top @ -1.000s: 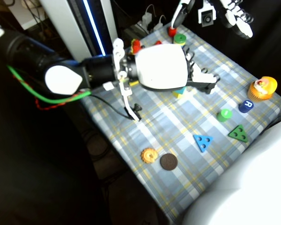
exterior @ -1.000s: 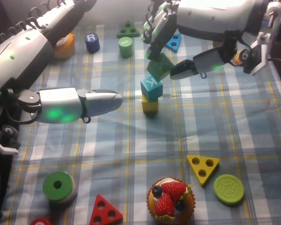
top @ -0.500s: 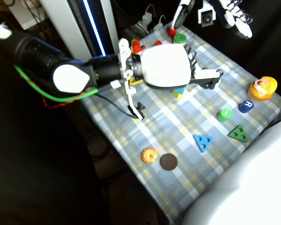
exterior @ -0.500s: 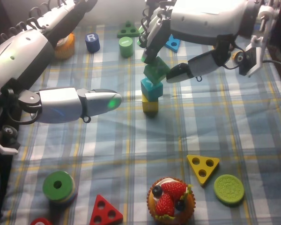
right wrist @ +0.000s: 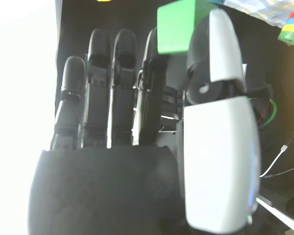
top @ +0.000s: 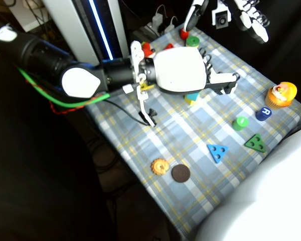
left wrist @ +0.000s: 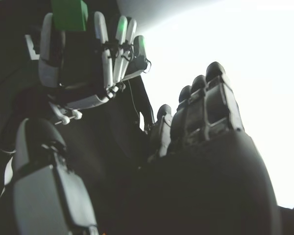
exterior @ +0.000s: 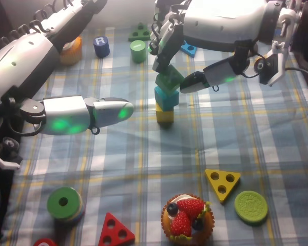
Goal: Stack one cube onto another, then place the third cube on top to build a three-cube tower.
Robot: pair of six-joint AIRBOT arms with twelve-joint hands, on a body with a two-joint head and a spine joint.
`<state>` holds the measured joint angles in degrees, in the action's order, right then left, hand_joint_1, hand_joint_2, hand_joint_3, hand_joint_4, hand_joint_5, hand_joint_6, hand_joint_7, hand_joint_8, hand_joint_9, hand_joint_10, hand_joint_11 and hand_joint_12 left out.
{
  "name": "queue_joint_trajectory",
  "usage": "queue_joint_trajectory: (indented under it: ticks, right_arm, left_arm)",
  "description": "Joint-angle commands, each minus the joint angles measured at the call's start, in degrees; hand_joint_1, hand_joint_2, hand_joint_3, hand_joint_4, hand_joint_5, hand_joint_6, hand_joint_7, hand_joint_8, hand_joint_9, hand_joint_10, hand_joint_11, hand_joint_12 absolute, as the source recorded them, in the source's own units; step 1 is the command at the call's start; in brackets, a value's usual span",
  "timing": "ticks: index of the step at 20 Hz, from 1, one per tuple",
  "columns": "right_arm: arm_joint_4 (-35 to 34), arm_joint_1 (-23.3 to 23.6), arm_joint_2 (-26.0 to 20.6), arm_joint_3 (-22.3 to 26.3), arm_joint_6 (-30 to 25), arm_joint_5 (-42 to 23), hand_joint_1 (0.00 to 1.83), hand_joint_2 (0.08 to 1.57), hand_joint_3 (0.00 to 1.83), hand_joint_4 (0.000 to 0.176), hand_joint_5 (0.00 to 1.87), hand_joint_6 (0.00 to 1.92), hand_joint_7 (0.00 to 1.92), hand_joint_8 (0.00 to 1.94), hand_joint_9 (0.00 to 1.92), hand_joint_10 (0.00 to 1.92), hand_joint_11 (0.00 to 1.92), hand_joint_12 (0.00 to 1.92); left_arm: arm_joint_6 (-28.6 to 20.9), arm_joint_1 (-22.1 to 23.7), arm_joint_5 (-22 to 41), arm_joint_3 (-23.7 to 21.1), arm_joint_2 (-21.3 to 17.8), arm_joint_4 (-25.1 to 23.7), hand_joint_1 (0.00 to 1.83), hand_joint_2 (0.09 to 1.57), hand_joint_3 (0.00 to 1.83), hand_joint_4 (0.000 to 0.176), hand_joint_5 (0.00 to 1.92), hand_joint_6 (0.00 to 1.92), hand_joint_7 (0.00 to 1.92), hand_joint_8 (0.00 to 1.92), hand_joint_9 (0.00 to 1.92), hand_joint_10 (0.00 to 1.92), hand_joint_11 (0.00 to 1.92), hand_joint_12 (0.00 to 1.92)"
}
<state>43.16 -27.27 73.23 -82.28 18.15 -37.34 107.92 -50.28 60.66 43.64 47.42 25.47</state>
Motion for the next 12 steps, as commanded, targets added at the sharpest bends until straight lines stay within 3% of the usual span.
queue_joint_trajectory:
  ticks: [1, 3, 7, 9, 10, 11, 12]
  right_arm:
    - [-2.2, 1.0, 0.3, 0.0, -0.2, -5.1, 1.16, 1.05, 0.0, 0.0, 1.12, 0.74, 0.86, 0.0, 0.71, 0.01, 0.0, 1.18]
    - [-2.2, 1.0, 0.3, 0.0, -0.2, -5.1, 1.15, 1.06, 0.0, 0.0, 1.1, 0.77, 0.84, 0.0, 0.66, 0.01, 0.0, 1.05]
    - [-2.1, 1.0, 0.3, 0.0, -0.2, -5.1, 1.15, 1.06, 0.0, 0.0, 1.1, 0.78, 0.83, 0.0, 0.65, 0.0, 0.0, 1.02]
    - [-2.1, 1.0, 0.3, 0.0, -0.2, -5.1, 1.11, 1.07, 0.0, 0.0, 1.08, 0.8, 0.82, 0.01, 0.66, 0.0, 0.0, 1.09]
    - [-2.1, 1.0, 0.3, 0.0, -0.2, -5.1, 1.09, 1.07, 0.0, 0.047, 1.07, 0.83, 0.82, 0.01, 0.68, 0.01, 0.0, 1.22]
    - [-2.1, 1.0, 0.3, 0.0, -0.2, -5.1, 1.06, 1.08, 0.0, 0.11, 1.04, 0.87, 0.82, 0.0, 0.68, 0.01, 0.0, 1.25]
    - [-2.1, 1.0, 0.4, 0.0, -0.2, -5.1, 1.0, 1.02, 0.0, 0.007, 0.91, 0.38, 0.79, 0.0, 0.69, 0.01, 0.0, 1.26]
  left_arm:
    - [-0.4, 0.7, 5.9, 0.2, 0.1, -1.8, 0.71, 0.78, 0.0, 0.176, 0.0, 0.0, 0.0, 0.0, 0.0, 0.0, 0.04, 0.04]
    - [-0.4, 0.8, 5.9, 0.2, 0.1, -1.9, 0.7, 0.79, 0.0, 0.176, 0.0, 0.0, 0.0, 0.0, 0.0, 0.0, 0.04, 0.04]
    - [-0.4, 0.9, 5.8, 0.3, 0.2, -1.9, 0.68, 0.8, 0.01, 0.176, 0.0, 0.0, 0.0, 0.0, 0.0, 0.0, 0.02, 0.04]
    - [-0.4, 0.9, 5.7, 0.3, 0.2, -1.9, 0.7, 0.8, 0.0, 0.176, 0.0, 0.0, 0.0, 0.0, 0.0, 0.0, 0.02, 0.04]
    - [-0.4, 0.9, 5.7, 0.3, 0.2, -1.9, 0.7, 0.8, 0.0, 0.176, 0.0, 0.0, 0.0, 0.0, 0.0, 0.0, 0.03, 0.04]
    - [-0.4, 0.9, 5.7, 0.3, 0.2, -1.9, 0.68, 0.81, 0.0, 0.176, 0.0, 0.0, 0.0, 0.0, 0.01, 0.0, 0.04, 0.05]
    - [-0.4, 1.0, 5.7, 0.4, 0.2, -1.9, 0.66, 0.81, 0.0, 0.176, 0.0, 0.0, 0.0, 0.0, 0.01, 0.0, 0.03, 0.05]
